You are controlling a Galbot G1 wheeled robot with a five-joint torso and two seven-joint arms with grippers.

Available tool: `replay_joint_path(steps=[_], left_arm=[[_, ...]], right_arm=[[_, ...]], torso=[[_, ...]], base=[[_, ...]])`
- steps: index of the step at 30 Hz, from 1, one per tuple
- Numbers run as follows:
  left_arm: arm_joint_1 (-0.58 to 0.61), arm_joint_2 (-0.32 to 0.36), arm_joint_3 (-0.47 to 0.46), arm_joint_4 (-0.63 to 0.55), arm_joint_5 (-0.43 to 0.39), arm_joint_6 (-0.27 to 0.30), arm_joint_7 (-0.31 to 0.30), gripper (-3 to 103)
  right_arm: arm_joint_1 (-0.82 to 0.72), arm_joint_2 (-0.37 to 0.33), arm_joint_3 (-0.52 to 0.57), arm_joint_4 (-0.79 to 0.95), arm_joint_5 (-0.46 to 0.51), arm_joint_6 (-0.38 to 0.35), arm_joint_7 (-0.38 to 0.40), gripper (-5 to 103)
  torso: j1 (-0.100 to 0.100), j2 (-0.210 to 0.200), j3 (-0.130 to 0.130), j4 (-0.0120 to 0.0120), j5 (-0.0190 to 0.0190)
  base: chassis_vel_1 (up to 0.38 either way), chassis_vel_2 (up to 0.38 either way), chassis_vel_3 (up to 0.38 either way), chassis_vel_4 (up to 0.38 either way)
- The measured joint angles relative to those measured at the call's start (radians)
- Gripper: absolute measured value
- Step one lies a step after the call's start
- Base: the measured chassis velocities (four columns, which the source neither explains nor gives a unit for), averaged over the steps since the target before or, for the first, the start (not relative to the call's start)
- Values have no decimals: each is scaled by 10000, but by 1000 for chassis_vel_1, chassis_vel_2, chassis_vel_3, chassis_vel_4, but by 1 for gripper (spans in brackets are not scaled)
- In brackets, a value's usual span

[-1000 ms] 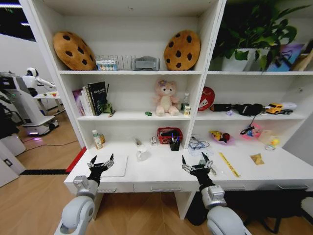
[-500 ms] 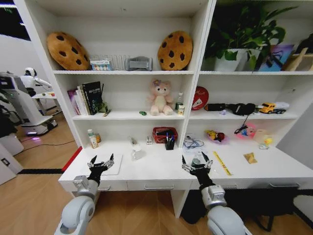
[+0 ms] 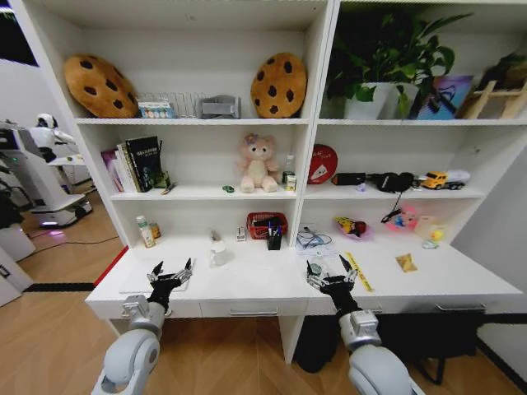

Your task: Organize the objects on the table.

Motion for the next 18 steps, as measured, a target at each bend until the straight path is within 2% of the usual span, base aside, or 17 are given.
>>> replay_joint_path(steps=[12, 16, 18], left_arm=[[0, 0, 1, 0, -1, 0, 0, 100], [0, 0, 1, 0, 0, 0, 0, 100], [0, 0, 0, 0, 0, 0, 0, 100]], right_arm=[[-241, 141, -43, 90, -75, 157, 63, 100], [-768, 207, -50, 455, 452, -37, 307, 100], [-1032, 281, -72, 636, 1098, -244, 596, 100]], torso=[[2, 0, 0, -2, 2], [1, 0, 0, -1, -3], [2, 0, 0, -2, -4]], base=[[-63, -90, 65, 93], [0, 0, 0, 0], [0, 0, 0, 0]])
